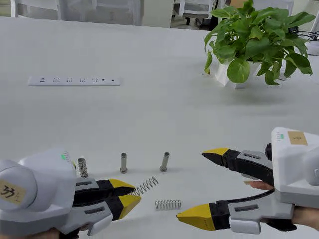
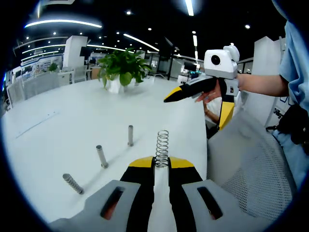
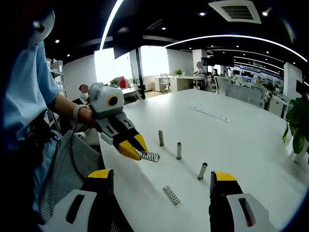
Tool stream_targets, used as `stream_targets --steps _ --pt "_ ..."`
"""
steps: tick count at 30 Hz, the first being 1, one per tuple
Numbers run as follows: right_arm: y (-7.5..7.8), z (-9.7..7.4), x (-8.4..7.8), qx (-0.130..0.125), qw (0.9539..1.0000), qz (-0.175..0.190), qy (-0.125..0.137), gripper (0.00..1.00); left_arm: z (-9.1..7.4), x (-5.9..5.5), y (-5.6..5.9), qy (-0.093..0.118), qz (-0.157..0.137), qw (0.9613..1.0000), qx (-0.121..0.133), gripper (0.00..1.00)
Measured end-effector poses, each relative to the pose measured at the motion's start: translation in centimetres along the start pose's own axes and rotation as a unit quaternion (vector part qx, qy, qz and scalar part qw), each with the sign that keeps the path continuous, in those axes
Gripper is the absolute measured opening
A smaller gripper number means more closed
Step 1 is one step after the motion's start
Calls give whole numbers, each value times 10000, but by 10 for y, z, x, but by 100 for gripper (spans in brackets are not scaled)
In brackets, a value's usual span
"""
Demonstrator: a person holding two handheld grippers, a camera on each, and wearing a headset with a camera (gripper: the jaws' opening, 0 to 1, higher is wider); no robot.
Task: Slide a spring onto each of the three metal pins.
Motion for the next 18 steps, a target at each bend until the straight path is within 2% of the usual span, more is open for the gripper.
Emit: stream_targets --steps 6,10,12,14,18 --pt "-11 3 8 380 9990 -221 -93 72 -9 5 11 88 227 9993 -279 6" --pt "-18 4 13 614 9969 -459 -193 67 -12 5 18 56 357 9983 -446 6" --pt "-22 4 15 758 9951 -577 -251 63 -13 4 22 18 524 9973 -519 6" --pt "-25 5 16 881 9937 -624 -302 59 -14 5 25 52 478 9968 -639 6" --pt "-32 7 16 1107 9899 -771 -424 51 -13 4 28 49 517 9960 -721 6"
Point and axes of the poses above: the centre of the closed fingertips' face, and the gripper's own axes: z roughly forward along the fingers, y roughly to its right, x roughly out of its top, the point moved 4 cm from there along -z, roughly backward along the fingers, and after that the axes turned 7 degrees about -y, right-handed, at the moved point
